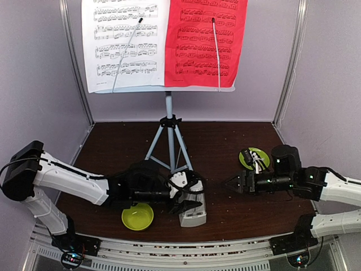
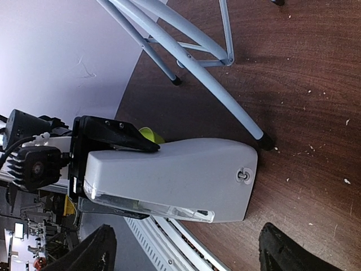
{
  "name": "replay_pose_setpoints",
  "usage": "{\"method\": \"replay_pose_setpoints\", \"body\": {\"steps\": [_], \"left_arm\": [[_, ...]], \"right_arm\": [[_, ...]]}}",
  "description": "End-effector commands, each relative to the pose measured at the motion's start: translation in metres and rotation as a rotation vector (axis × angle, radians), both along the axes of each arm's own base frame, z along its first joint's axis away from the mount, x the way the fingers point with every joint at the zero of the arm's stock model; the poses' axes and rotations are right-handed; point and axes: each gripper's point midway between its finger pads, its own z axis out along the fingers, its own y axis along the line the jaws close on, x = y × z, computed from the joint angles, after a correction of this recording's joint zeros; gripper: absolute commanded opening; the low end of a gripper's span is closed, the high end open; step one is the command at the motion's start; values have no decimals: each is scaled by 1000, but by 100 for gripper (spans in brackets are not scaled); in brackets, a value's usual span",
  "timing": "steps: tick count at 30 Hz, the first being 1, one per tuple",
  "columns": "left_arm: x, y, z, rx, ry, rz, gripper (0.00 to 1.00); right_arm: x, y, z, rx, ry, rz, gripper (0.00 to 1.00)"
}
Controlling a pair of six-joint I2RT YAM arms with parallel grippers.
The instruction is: Set up the instrument practice props
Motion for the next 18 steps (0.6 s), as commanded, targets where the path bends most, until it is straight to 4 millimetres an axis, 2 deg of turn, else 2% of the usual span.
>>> {"method": "replay_pose_setpoints", "body": {"steps": [1,5,11,13,14,18], "left_arm": [[9,-3,53,-214,1,44,36],[-5,-4,51,-175,2,-43,44],[-13,8,37,-84,-10,-75,64],[-14,12,39,-70,-14,-79,87],[-15,13,41,-68,-14,-79,93],[-19,25,45,-52,3,-69,97]], "right_arm": [[6,9,18,-15,-119,22,87],[2,18,14,-41,-157,70,84],[-9,26,3,-108,-231,159,83],[-13,27,-6,-147,-249,183,83],[-16,29,-9,-156,-251,195,82],[-24,31,-29,-184,-243,207,75]]}}
